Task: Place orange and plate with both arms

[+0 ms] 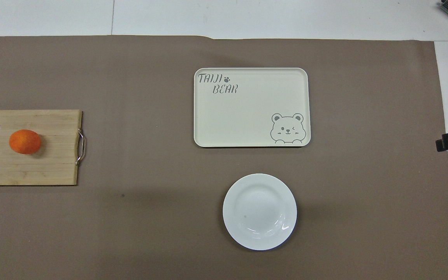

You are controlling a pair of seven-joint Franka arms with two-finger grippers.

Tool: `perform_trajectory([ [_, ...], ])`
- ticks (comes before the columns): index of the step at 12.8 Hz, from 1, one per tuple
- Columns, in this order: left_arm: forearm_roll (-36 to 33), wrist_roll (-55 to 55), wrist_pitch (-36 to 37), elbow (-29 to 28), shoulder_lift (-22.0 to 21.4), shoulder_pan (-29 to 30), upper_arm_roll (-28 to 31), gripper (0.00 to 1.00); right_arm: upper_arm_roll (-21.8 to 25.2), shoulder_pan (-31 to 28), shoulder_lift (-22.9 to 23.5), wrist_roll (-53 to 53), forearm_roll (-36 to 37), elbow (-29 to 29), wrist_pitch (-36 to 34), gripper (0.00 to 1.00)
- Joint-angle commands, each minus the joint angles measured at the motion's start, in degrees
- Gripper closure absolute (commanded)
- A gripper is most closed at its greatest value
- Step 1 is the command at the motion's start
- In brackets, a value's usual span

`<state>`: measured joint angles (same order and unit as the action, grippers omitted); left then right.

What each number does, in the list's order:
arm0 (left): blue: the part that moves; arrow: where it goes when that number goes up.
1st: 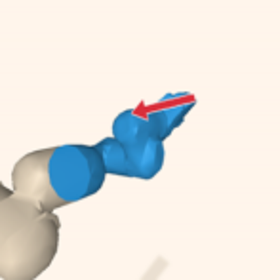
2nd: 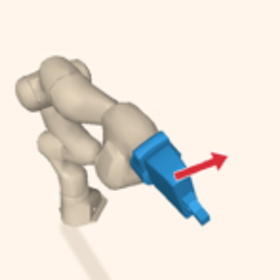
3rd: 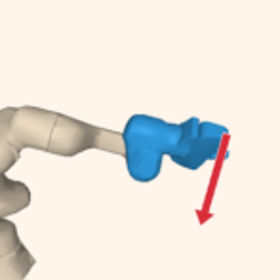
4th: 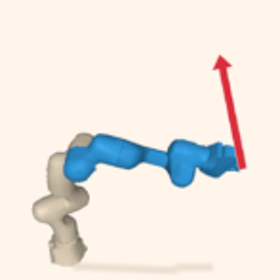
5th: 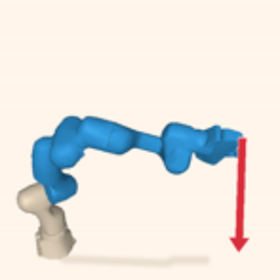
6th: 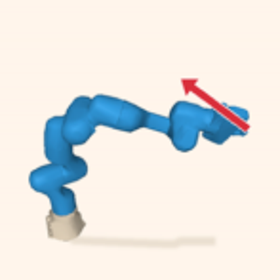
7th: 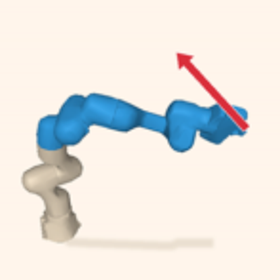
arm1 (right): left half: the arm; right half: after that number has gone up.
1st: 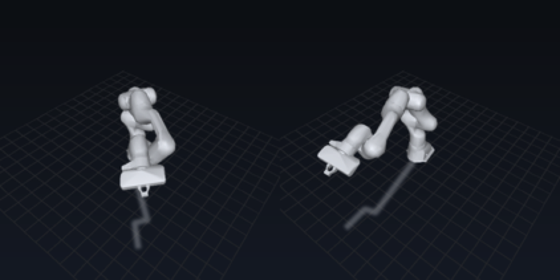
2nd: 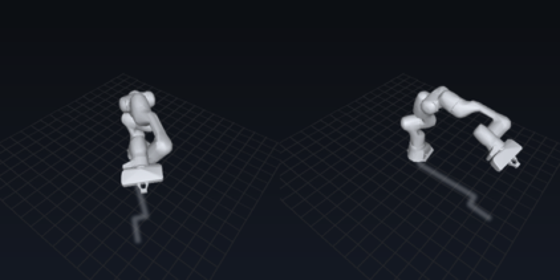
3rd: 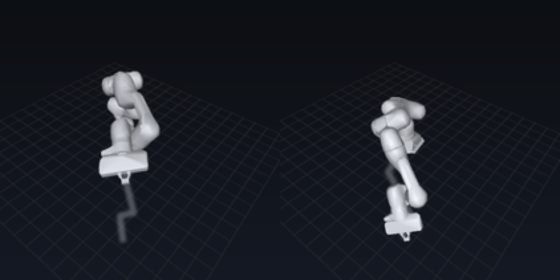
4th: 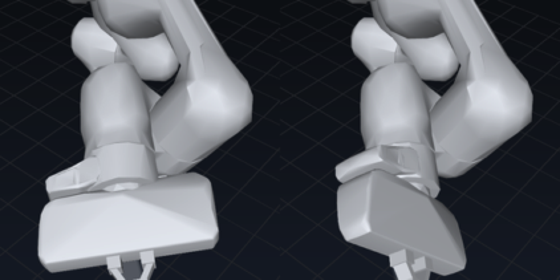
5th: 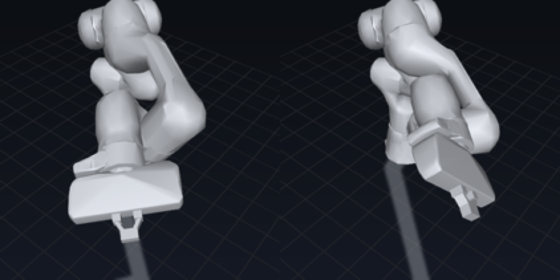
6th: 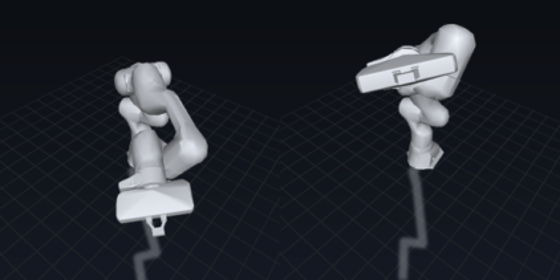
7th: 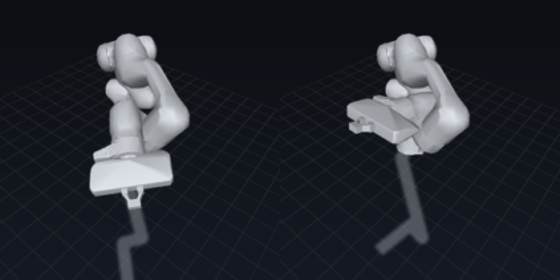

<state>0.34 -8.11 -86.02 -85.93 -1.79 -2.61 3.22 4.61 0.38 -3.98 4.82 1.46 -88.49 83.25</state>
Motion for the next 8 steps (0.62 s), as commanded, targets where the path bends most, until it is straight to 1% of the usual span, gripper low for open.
perform_trajectory([
  [1, -0.7, 1.2, -0.3, -2.1, -1.9, 0.4, -0.4, 0.0, -0.3, -0.4, -0.2, -1.1, -0.8, -0.2, -0.1, 0.0],
  [8, -1.0, 0.7, 0.4, -1.7, -1.7, -0.3, -0.5, 0.0, -0.3, -0.4, -0.2, -1.1, -0.8, -0.2, -0.1, 0.0],
])
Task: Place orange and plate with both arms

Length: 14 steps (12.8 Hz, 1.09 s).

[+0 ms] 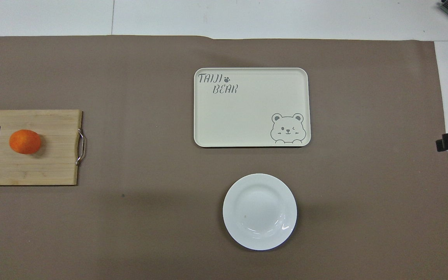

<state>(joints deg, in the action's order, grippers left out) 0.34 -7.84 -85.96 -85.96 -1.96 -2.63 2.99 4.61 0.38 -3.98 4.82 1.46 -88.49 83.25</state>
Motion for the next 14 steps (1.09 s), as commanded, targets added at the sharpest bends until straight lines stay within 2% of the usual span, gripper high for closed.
perform_trajectory([
  [1, -1.0, 0.5, 0.4, -1.7, -1.6, -0.3, -0.3, 0.0, -0.3, -0.4, -0.2, -1.1, -0.8, -0.2, -0.1, 0.0],
  [14, -0.9, -0.2, -0.6, -2.3, -1.8, -0.3, -0.3, 0.0, -0.3, -0.4, -0.2, -1.1, -0.8, -0.2, -0.1, 0.0],
])
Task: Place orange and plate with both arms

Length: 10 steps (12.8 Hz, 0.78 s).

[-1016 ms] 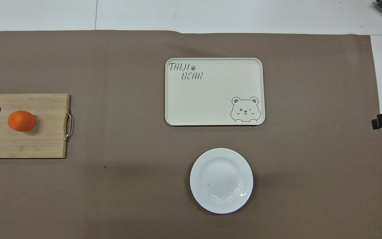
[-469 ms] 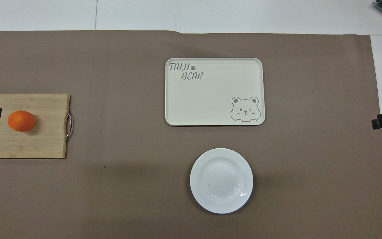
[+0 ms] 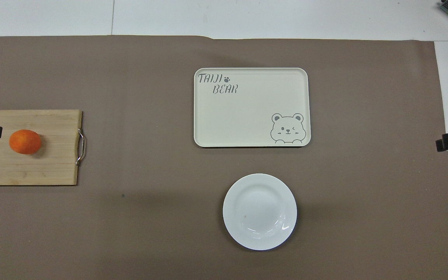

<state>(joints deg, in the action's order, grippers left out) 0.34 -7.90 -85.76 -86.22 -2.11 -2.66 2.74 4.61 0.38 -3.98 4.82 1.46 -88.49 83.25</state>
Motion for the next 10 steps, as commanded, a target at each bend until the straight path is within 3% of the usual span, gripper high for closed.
perform_trajectory([
  [1, -0.9, -0.2, -0.8, -2.6, -1.8, -0.2, 0.0, 0.0, -0.3, -0.4, -0.2, -1.1, -0.8, -0.2, -0.1, 0.0],
  [10, -0.9, -3.4, -6.3, -7.9, -2.7, 3.1, 0.1, 0.0, -0.3, -0.4, -0.2, -1.1, -0.8, -0.2, -0.1, 0.0],
])
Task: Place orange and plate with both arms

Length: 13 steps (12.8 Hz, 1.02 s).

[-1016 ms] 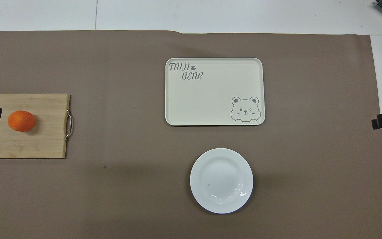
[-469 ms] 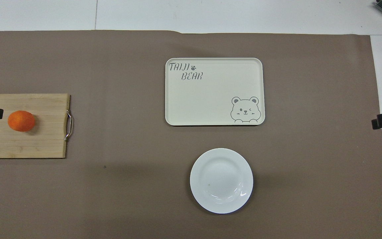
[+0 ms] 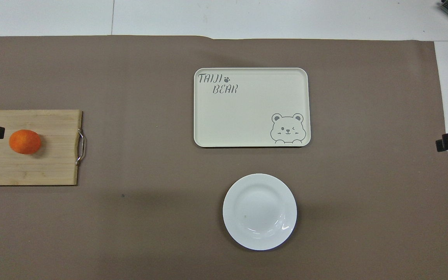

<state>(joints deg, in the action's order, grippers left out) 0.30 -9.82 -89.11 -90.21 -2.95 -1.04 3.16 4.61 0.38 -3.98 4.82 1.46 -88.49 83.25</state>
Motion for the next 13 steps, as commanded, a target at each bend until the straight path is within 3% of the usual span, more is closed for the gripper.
perform_trajectory([
  [1, -0.8, -2.0, -4.7, -5.4, -2.0, 2.4, -0.4, 0.0, -0.3, -0.4, -0.2, -1.1, -0.8, -0.2, -0.1, 0.0],
  [3, -0.7, -5.8, -7.2, -8.1, -1.8, 4.9, -0.4, 0.0, -0.3, -0.4, -0.2, -1.1, -0.8, -0.2, 0.0, 0.0],
  [7, -0.7, -7.6, -18.9, -16.5, -1.2, 7.2, -0.4, 0.0, -0.3, -0.4, -0.2, -1.1, -0.8, -0.2, -0.1, 0.0],
  [13, -0.4, -11.3, -29.6, -21.2, 5.6, 9.5, -0.4, 0.0, -0.3, -0.4, -0.2, -1.1, -0.8, -0.2, -0.1, 0.0],
])
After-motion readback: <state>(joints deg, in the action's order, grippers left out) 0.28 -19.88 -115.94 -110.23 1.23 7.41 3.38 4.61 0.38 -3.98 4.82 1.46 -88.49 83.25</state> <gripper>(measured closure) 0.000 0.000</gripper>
